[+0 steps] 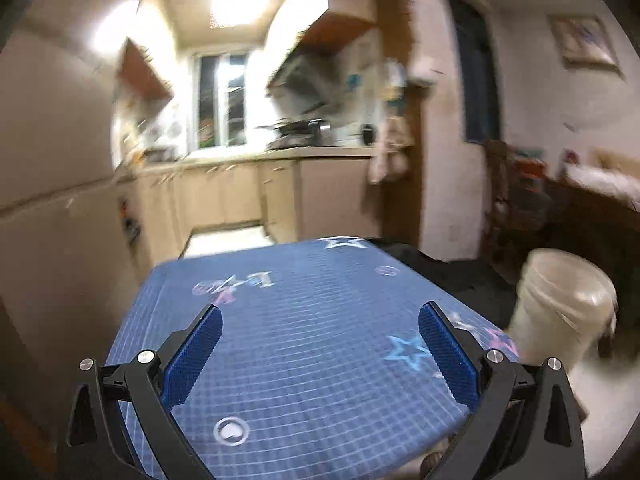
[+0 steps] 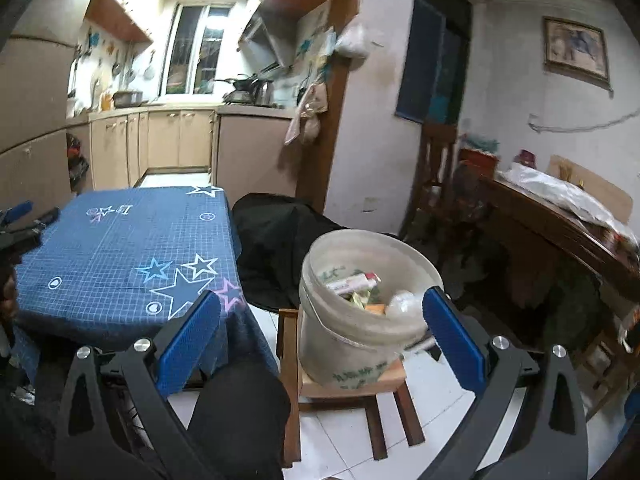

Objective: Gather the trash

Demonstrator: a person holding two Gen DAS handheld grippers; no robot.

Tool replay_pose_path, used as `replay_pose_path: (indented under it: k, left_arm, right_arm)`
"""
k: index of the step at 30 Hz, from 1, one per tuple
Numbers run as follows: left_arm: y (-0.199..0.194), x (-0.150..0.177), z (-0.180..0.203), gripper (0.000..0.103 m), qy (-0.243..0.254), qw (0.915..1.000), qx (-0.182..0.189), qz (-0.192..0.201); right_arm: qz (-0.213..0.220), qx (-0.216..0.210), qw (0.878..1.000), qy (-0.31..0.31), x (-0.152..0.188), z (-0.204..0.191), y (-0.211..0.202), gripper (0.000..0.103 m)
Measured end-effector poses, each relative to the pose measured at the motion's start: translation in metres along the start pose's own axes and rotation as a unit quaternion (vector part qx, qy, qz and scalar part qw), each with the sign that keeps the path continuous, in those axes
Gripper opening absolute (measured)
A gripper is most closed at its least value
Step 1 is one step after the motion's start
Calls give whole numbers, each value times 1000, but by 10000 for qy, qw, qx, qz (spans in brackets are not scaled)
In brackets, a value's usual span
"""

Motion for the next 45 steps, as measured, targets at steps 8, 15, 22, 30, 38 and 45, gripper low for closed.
replay_pose_path:
  k: [8, 15, 22, 30, 38, 45]
  left_arm:
    - [-15, 14, -48, 98, -230, 9985, -501, -57]
    - [-17, 24, -68, 98, -606, 9952, -732, -236]
    - [5, 28, -54, 98, -421, 9950, -804, -424]
    - [20, 34, -46, 98, -406, 9951, -754, -486]
    - [29, 44, -41, 98, -298, 9942, -811, -635]
    - [34, 46, -47, 98, -382, 9925, -887, -747]
  right_arm:
    - [-497, -179, 9981, 326, -5, 1, 60, 98]
    - [-843, -468, 9935, 605, 18, 1, 65, 98]
    - [-1382, -261, 9827, 1205, 36, 38, 126, 98]
    - [-1603, -688, 9761, 1294, 61, 15, 111, 98]
    - [-1346, -800, 9784, 1351, 43, 17, 110, 98]
    - [-1480, -984, 9744, 1379, 49, 8, 116, 98]
Point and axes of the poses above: each gripper's, at about its wrist camera, not at the fingertips, and y roughly the way its jaws point, z to its right, x to its underside, the point moved 1 cm from there along y, roughly the way its jaws point, and after that the axes turned 12 degrees about z, right-handed, at the moved point
